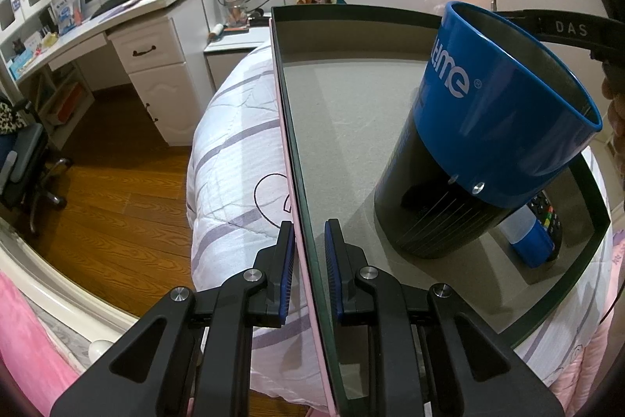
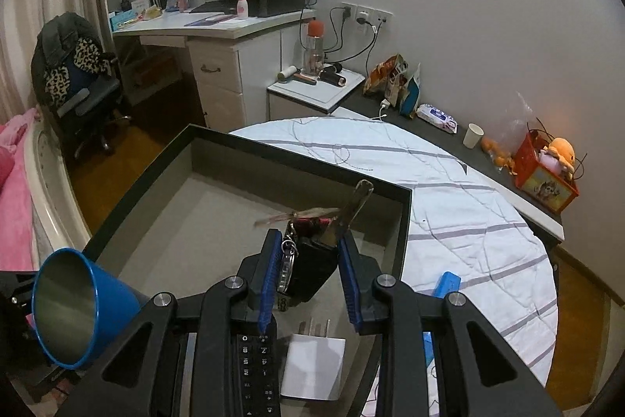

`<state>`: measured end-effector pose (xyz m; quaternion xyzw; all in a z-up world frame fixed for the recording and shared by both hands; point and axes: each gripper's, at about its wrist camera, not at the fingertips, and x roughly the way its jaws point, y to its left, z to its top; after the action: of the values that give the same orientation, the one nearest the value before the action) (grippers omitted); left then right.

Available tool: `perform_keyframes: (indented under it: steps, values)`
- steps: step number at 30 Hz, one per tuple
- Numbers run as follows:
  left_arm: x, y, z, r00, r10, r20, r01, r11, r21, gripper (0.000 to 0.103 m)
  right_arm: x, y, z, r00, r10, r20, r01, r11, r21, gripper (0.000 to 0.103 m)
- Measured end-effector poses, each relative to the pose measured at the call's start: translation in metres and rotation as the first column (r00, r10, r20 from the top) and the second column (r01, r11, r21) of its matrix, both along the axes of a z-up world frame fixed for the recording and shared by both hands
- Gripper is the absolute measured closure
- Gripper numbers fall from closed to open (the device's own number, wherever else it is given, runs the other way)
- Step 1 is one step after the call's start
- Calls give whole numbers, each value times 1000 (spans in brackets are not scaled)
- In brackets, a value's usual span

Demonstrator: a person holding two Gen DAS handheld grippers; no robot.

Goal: Organize rigid objects
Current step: 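Lift the keys into the tray box and open the right gripper, then move the right gripper to the black hair clip and grasp it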

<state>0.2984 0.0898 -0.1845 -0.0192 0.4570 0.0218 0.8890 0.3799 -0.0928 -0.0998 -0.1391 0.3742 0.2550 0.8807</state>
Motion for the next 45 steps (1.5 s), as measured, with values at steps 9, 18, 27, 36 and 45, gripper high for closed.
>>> perform_keyframes:
  steps: [9,18,27,36,45]
  values:
    - [0,0,0,1000,1,0,-1,1000,2,87,-2,-1,0,1000,-14,0,14,1000,2,45]
    - [-1,-1,1,1000,3,-1,-3,1000,4,87,-15,-8,10,999,-23,48,21,999,40,24]
    - [-1,-1,1,1000,4,-2,-4,1000,7,87,-40,-42,29,990,-71,120,62,995,79,22]
    - [-4,-1,1,1000,1,-3,-1,1000,9,87,-55,-100,31,979,-158,126,150,986,75,21]
    - [-7,0,1,1000,1,-3,-1,1000,9,87,-61,-167,-8,954,-299,40,295,952,76,20]
